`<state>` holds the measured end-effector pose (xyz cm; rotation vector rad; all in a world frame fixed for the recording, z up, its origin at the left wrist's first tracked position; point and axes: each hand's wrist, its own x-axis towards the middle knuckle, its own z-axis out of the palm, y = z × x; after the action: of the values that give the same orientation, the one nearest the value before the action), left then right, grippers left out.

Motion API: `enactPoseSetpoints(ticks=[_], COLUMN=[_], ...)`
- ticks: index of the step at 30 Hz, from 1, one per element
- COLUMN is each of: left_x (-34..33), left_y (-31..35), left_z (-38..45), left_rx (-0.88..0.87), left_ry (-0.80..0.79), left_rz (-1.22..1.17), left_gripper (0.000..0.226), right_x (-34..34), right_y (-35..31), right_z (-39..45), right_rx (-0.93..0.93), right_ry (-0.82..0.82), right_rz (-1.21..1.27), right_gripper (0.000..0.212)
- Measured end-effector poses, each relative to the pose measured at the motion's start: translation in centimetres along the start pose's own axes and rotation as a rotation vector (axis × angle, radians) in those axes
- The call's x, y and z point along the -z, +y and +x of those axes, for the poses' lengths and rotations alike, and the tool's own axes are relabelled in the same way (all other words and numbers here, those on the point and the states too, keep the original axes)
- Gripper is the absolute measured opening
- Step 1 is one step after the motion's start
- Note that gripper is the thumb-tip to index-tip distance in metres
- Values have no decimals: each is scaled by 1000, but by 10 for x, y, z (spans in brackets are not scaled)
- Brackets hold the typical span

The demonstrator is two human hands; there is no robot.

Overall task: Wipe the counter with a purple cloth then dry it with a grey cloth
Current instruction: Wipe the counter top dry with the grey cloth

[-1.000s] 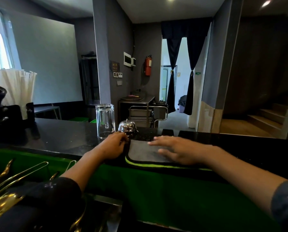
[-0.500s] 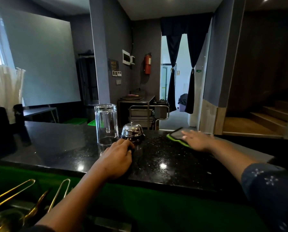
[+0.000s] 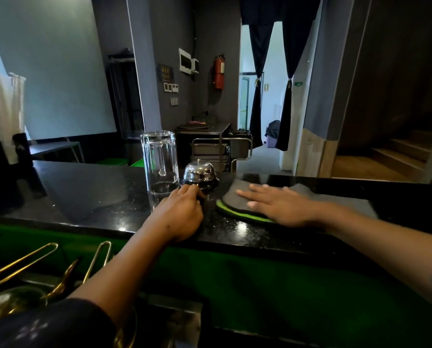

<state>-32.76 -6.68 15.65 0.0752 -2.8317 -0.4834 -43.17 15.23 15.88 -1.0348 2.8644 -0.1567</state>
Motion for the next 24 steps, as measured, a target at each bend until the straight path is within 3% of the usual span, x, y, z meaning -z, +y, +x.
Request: enactPoseSetpoints(ticks=[3,7,9,14,17,21,24], left_x=[-4,-3,-1,-2,-3,-4,-3], left_y=[0,-3,-2,-3,-3,-2,-3], left_z=[-1,0,-1,-1,-4,-4,-1], left_rx=[5,10,14,16,15,0,3], left_ry=[-9,10,23,42,33,28,24], left_rz=[16,14,-6,-46,-82,-53,-36], left_gripper=[31,29,29,34,40,43,42], right_x=[9,15,9,-12,-12,3,8], right_y=[48,59,29,-74,-59,8,9], right_z=[-27,3,22,4,-27,-34,-20], right_rx=[-216,-441,-389,-48,-39,-405,-625], right_ry=[-24,34,60,12,-14,8,46], right_rz=[8,-7,-13,-38,-31,23,71], right_gripper=[62,52,51,47,48,53,55])
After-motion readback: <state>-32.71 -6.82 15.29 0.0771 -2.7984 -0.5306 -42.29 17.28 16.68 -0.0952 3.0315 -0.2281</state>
